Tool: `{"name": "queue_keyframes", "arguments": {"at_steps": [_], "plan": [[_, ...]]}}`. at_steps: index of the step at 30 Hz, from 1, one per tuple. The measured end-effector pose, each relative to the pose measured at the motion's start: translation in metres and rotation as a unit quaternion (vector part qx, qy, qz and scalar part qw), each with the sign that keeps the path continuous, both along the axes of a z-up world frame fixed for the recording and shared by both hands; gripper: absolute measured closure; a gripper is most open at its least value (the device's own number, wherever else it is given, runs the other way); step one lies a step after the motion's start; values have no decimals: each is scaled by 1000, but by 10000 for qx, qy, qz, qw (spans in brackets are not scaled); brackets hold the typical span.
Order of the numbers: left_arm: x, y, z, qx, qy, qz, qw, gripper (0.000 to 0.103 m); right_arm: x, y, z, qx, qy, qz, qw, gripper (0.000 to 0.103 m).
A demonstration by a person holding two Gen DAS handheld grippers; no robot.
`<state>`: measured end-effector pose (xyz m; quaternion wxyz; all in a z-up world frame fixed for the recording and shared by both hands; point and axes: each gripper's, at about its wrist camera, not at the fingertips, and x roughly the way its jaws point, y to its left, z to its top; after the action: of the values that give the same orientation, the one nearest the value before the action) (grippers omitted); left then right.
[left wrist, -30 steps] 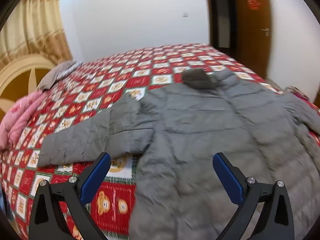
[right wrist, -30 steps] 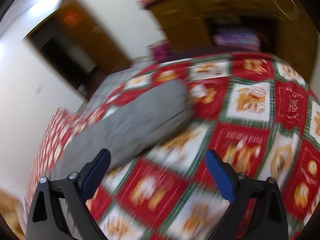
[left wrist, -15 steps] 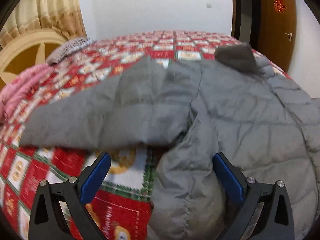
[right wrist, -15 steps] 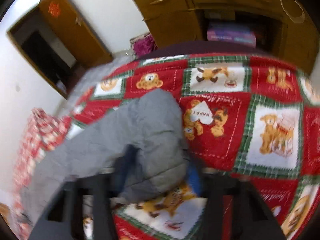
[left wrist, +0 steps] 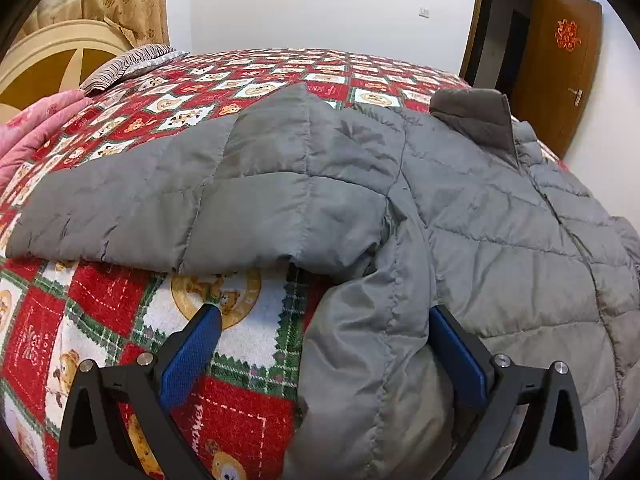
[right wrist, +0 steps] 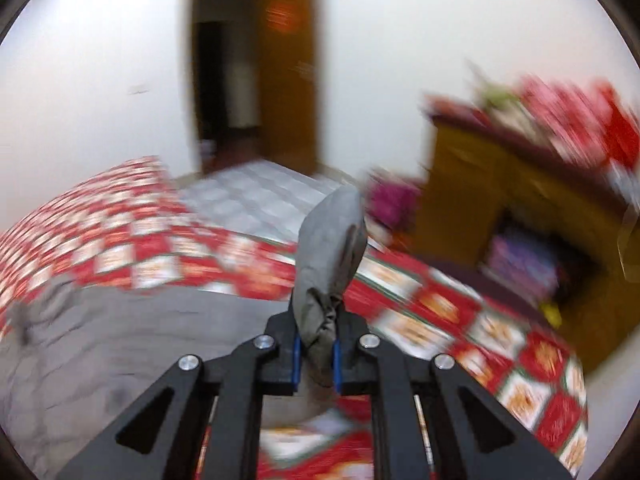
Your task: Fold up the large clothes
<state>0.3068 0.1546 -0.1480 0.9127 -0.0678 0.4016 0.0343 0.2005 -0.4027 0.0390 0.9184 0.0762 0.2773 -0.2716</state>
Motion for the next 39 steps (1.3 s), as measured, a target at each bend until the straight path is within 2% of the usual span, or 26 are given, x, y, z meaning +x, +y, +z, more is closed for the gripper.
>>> {"name": "queue_keyframes", "arguments": {"at_steps": [2, 5, 6, 9, 12, 15, 19, 23, 26, 29, 31, 32, 33, 36, 37, 38, 39], "plan": [[-2, 2, 0, -70, -45, -2, 10000, 1, 20, 42, 15, -213, -37, 514, 9984, 89], [-3, 5, 1, -181, -105, -8, 9998, 1, 45, 131, 30, -407, -28, 1631, 9858, 89], [-3, 5, 1, -203, -115, -10, 9997, 1, 49, 148, 28, -417, -23, 1854, 9818, 89], [-4, 6, 1, -266, -149, -18, 9995, 1, 69, 232, 17, -474, 10, 2798, 9589, 89], [-6, 9, 1, -356, -216, -26, 9991, 1, 87, 291, -11, -245, 183, 3476, 9372, 90], [-7, 13, 1, -502, -291, -35, 9983, 1, 106, 334, -45, 63, 431, 3934, 9183, 90], [-8, 13, 1, -565, -336, -49, 9978, 1, 137, 384, -85, 310, 763, 4229, 9024, 90], [-10, 15, 1, -646, -395, -54, 9971, 1, 156, 417, -115, 572, 984, 4428, 8894, 90], [-11, 16, 0, -700, -427, -62, 9966, 1, 161, 418, -130, 927, 1096, 4622, 8751, 89], [-11, 17, 0, -743, -454, -68, 9962, 1, 162, 413, -137, 1524, 1160, 4886, 8512, 77], [-11, 17, 0, -767, -460, -70, 9960, 1, 163, 409, -138, 2044, 1206, 5039, 8305, 43], [-11, 17, 0, -770, -454, -70, 9960, 1, 160, 403, -133, 2299, 1156, 5077, 8222, 38], [-11, 18, 0, -764, -447, -70, 9961, 1, 157, 397, -127, 2383, 1066, 5072, 8213, 38], [-10, 17, 0, -732, -414, -68, 9964, 1, 140, 370, -98, 2225, 721, 5015, 8329, 38], [-10, 17, 0, -723, -404, -66, 9965, 1, 135, 361, -90, 2095, 611, 4950, 8411, 38], [-9, 17, 0, -717, -394, -64, 9966, 1, 130, 350, -83, 1863, 537, 4802, 8555, 38], [-9, 17, 1, -715, -387, -60, 9967, 1, 126, 336, -76, 1471, 512, 4540, 8773, 38]]}}
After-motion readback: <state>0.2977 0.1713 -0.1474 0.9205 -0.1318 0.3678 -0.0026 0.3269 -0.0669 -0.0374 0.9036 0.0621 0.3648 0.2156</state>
